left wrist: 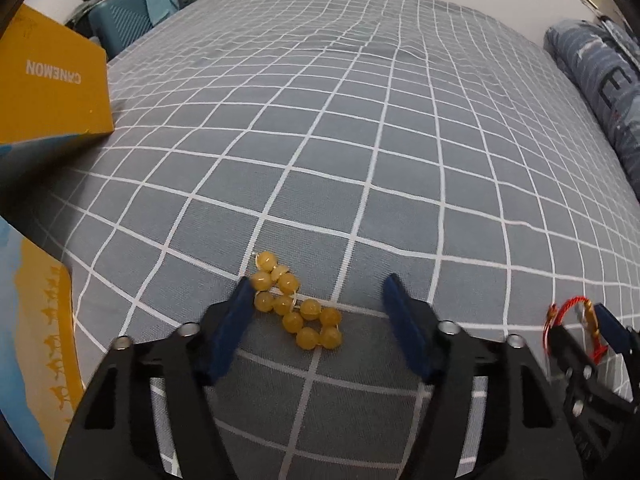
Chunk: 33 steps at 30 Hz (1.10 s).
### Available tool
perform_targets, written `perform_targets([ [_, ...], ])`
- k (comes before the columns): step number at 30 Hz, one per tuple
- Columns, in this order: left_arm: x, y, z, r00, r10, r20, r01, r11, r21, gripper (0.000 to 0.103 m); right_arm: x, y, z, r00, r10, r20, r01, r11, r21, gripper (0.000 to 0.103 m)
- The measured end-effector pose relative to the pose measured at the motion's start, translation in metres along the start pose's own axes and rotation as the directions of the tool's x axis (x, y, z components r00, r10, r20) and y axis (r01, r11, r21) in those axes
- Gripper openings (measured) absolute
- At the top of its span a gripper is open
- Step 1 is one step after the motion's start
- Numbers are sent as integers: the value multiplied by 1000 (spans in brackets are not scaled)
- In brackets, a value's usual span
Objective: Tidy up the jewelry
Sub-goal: 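Grasp the amber bead bracelet with the left tool while the right tool grasps the red string bracelet, then carry the amber and red string bracelets with both tools into the white box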
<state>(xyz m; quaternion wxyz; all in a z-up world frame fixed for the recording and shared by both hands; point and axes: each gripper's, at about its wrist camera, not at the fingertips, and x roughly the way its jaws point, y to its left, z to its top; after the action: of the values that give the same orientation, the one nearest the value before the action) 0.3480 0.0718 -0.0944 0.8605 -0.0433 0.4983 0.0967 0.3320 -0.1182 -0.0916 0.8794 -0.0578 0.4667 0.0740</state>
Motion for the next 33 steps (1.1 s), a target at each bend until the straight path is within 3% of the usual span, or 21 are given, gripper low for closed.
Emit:
perform_targets([
  [1, -2, -1, -1, 1000, -5, -1, 5, 1000, 3, 52, 0, 0, 0, 1000, -9, -4, 9, 1000, -4, 45],
  [3, -4, -1, -2, 1000, -17, -4, 17, 1000, 7, 34, -1, 0, 0, 1000, -15, -8, 15, 1000, -11, 33],
  [5, -5, -2, -3, 1000, -28, -6, 28, 1000, 7, 27, -1, 1, 0, 999, -32, -10, 32, 999, -22, 21],
  [7, -8, -4, -6, 999, -35, 2, 35, 999, 16, 9, -1, 4, 0, 998, -56, -6, 56, 998, -35, 10],
  [33, -63, -2, -4, 988, -62, 138, 59, 998, 29, 9, -40, -15, 12, 994, -54, 91, 50, 998, 44, 8],
])
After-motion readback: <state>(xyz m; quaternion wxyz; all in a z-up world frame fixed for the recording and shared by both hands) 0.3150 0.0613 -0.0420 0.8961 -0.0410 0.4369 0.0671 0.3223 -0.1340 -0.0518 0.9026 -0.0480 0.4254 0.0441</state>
